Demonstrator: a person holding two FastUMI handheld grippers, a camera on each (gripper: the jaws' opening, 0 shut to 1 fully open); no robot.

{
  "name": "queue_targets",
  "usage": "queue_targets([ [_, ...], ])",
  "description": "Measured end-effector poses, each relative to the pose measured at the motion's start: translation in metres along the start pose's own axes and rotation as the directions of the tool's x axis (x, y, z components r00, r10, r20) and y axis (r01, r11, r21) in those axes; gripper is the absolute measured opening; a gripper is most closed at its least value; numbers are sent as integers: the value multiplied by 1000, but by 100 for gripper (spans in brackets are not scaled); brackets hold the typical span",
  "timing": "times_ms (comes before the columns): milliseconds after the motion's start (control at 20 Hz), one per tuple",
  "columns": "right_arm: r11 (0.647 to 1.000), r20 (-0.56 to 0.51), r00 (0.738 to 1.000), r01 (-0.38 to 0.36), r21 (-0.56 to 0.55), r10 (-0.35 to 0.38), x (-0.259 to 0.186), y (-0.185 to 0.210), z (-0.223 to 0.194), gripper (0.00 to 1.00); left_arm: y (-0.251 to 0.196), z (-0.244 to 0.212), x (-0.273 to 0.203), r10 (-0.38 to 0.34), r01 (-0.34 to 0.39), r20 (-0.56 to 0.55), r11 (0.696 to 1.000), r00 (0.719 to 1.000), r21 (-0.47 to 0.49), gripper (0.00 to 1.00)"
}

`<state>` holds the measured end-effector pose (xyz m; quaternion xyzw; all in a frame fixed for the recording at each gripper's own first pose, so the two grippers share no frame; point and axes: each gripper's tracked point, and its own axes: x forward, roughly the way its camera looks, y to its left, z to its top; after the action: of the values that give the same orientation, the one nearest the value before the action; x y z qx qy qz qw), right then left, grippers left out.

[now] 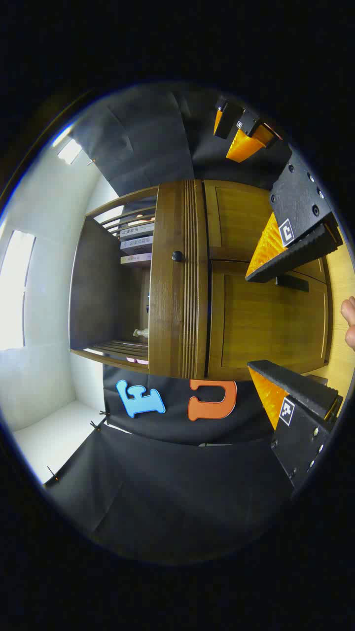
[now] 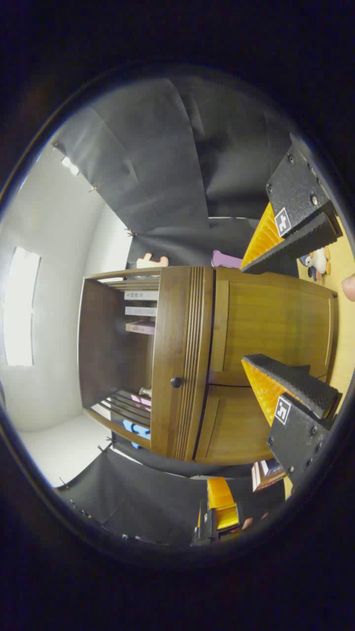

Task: Open the right door of the double-door shoe cabinet with the right hand, and open the left door with the left hand.

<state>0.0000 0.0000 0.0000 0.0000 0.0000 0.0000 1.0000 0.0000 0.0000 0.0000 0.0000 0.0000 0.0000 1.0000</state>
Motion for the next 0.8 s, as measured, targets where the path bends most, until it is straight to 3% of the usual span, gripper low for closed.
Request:
queue_targets([
  [50, 1000, -7, 1000, -19, 3, 19, 1, 2, -2, 100, -1, -2, -1, 14, -14, -2, 1000, 1000, -3, 94],
  [100, 1000, -17, 999, -31, 3, 31, 3, 3, -5, 100, -2, -5, -3, 22, -23, -10, 1000, 1000, -5, 100],
  [150, 999, -30, 999, -41, 5, 41, 5, 1, -9, 100, -6, -6, -3, 24, -24, -14, 1000, 1000, -6, 95],
  [250, 998, -46, 997, -61, 12, 61, 8, 2, -12, 100, -10, -6, -4, 32, -32, -13, 999, 999, 5, 100],
  [450, 996, -32, 996, -87, 20, 88, 12, 0, -8, 100, -13, -7, -2, 54, -54, -15, 999, 998, 0, 95],
  [500, 995, -35, 995, -93, 24, 94, 14, 1, -9, 100, -11, -7, -3, 62, -62, -14, 998, 998, -7, 100],
  [550, 995, -42, 994, -100, 27, 101, 15, 2, -12, 100, -11, -6, -2, 66, -66, -13, 998, 998, -14, 95],
  [800, 993, -75, 991, -108, 38, 111, 20, 5, -17, 100, -10, -3, 0, 66, -66, -12, 998, 998, -7, 94],
])
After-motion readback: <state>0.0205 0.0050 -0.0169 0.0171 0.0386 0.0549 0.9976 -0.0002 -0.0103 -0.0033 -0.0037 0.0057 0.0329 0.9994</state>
